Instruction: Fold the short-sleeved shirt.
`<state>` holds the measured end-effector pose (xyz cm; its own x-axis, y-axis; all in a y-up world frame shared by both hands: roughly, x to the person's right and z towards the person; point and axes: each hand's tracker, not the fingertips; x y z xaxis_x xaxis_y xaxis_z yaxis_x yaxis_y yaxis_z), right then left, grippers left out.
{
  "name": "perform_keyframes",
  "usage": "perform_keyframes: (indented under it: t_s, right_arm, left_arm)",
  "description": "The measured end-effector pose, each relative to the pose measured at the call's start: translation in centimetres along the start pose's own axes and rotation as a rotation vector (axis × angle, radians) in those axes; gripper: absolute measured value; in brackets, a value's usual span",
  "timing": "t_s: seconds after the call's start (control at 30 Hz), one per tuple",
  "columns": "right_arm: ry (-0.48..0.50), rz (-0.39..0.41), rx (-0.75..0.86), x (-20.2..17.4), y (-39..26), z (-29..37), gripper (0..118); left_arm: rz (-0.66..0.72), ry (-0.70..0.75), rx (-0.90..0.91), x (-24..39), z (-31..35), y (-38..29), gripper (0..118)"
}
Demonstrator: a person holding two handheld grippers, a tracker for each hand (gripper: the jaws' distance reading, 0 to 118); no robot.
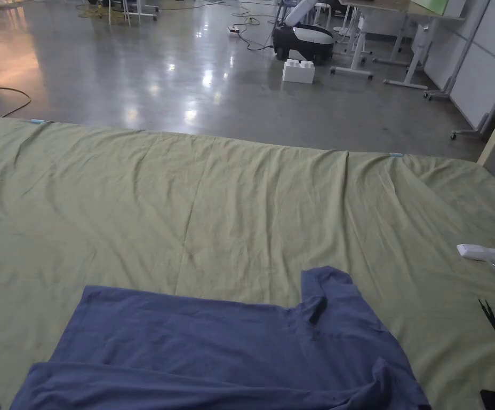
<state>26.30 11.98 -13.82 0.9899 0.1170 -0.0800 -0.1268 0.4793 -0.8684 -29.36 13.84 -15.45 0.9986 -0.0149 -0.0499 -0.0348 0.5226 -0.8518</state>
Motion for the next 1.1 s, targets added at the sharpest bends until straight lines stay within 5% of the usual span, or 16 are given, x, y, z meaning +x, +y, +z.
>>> perform_keyframes:
  t_s: [0.07, 0.1, 0.2, 0.6, 0.67, 0.77, 0.87, 1.1]
  right_arm:
    - [-0.055, -0.004, -0.001, -0.1, 0.5, 1.0, 68]
    - [-0.092, -0.008, 0.012, -0.2, 0.7, 1.5, 76]
    - [-0.092, -0.086, 0.159, 0.1, 2.1, 3.8, 77]
    - [-0.06, -0.186, 0.798, -5.0, 10.3, 9.6, 77]
    - [-0.052, -0.184, 0.887, -6.1, 10.9, 10.2, 66]
    - [-0.06, -0.15, 0.953, -7.6, 11.7, 10.7, 34]
    - [-0.123, -0.107, 1.037, -8.7, 12.0, 11.1, 7]
    - [-0.146, -0.123, 1.101, -9.2, 11.5, 10.5, 1]
  left_arm:
    - [0.004, 0.003, 0.002, 0.1, 0.2, 0.1, 16]
    - [0.004, 0.007, 0.014, 0.2, 0.4, 0.2, 24]
    - [0.004, 0.014, 0.127, 0.7, 1.7, 1.0, 51]
    - [-0.026, 0.061, 0.7, 7.3, 7.3, 7.7, 51]
    - [-0.036, 0.062, 0.756, 8.3, 7.9, 8.4, 42]
    - [-0.065, 0.022, 0.817, 9.4, 8.8, 8.9, 15]
    - [-0.072, 0.028, 0.846, 9.9, 9.0, 9.2, 4]
    - [-0.033, 0.059, 0.888, 9.6, 8.7, 8.8, 1]
